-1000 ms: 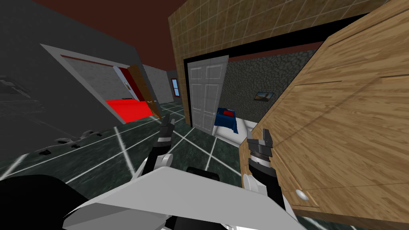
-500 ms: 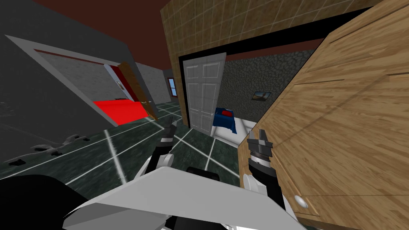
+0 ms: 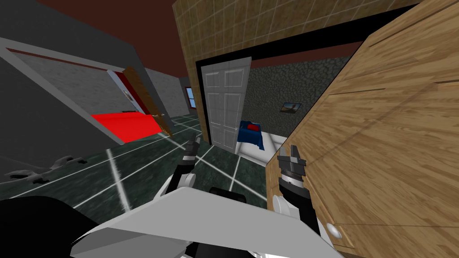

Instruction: Pull the door open

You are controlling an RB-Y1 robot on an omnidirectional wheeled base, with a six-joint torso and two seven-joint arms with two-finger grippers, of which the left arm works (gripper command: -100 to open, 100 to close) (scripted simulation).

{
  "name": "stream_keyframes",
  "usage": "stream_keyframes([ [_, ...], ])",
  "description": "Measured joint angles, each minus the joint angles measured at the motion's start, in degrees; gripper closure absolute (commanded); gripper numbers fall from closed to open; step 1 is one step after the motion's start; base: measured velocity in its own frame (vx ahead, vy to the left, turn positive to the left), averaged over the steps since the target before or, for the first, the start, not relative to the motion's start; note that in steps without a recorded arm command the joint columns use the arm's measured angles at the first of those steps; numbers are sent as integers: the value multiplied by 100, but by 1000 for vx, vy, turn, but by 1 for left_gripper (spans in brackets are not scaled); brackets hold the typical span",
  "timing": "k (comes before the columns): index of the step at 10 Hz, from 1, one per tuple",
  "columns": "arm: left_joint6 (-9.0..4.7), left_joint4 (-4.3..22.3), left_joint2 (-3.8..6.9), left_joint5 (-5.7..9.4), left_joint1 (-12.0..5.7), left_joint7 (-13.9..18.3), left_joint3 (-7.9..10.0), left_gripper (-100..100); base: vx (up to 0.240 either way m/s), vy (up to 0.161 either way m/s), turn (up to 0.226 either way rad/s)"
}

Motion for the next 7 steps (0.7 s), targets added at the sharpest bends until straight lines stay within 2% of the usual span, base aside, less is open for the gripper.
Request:
stream_keyframes([
  [2, -24, 215, 71, 21, -86, 55, 3, -100, 89, -25, -64],
  [6, -164, 795, 191, 49, -263, 153, -44, -100, 125, -37, -86],
  [7, -192, 941, 254, 74, -294, 207, -40, -100, 132, -30, -66],
])
